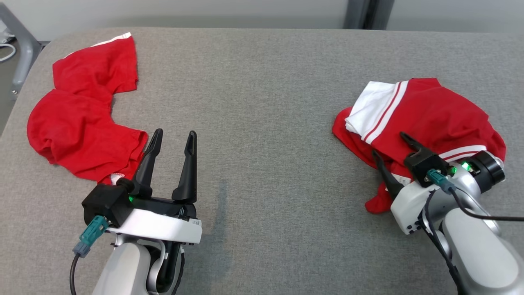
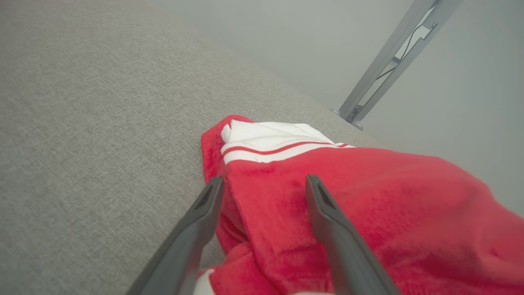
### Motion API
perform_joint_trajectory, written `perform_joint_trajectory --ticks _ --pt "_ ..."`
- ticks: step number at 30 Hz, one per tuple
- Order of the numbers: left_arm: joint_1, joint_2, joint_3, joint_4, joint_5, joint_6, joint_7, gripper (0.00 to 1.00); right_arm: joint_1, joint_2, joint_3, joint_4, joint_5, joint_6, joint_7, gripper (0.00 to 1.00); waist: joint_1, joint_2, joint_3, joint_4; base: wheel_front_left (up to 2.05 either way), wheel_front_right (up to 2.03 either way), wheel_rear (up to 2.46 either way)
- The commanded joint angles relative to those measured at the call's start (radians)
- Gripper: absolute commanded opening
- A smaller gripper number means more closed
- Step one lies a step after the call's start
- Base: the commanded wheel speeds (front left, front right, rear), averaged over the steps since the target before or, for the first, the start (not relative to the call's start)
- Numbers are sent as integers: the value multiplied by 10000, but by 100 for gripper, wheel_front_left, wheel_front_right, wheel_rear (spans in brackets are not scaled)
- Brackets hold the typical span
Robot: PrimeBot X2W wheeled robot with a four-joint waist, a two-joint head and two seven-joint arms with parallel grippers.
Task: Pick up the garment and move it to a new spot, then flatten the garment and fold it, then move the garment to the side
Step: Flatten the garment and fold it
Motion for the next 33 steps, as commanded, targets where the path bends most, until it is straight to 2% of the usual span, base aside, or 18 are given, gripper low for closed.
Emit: perform_joint_trajectory --ticks 1,2,3,4,5,14,21,25,29,33 --pt "-113 34 -6 19 -79 42 -36 100 -107 -94 -81 82 -46 -3 59 100 0 0 22 63 0 0 0" --pt "-117 34 -15 19 -91 53 -36 100 -120 -82 -122 143 -40 -3 105 100 0 0 24 89 0 0 0" --pt "-119 33 -35 16 -108 65 -36 100 -133 -88 -153 177 -64 -3 107 56 0 0 26 114 0 0 0" --pt "-116 34 -47 20 -124 62 -36 100 -150 -83 -191 166 -93 -3 59 22 0 0 25 134 0 0 0" --pt "-111 34 -58 20 -136 81 -36 100 -155 -37 -242 140 -81 -3 -18 0 0 0 25 150 0 0 0" --pt "8 33 -117 99 -145 113 -37 100 -217 469 -121 -303 440 -3 -502 0 0 0 -157 139 0 0 0" --pt "74 35 -44 151 -73 78 -37 100 -1060 900 1301 -1468 1858 -3 -364 0 0 0 -401 -21 0 0 0" --pt "143 34 -5 179 -79 68 -37 100 -1908 1098 1797 -2488 3184 -3 -145 0 0 0 -542 -110 0 0 0" --pt "235 34 76 181 -123 48 -37 100 -2766 1231 1604 -3583 4511 -3 117 0 0 0 -647 -170 0 0 0" --pt "327 33 122 141 -159 53 -37 100 -3164 1158 518 -3922 5518 -3 714 0 0 0 -682 -197 0 0 0"
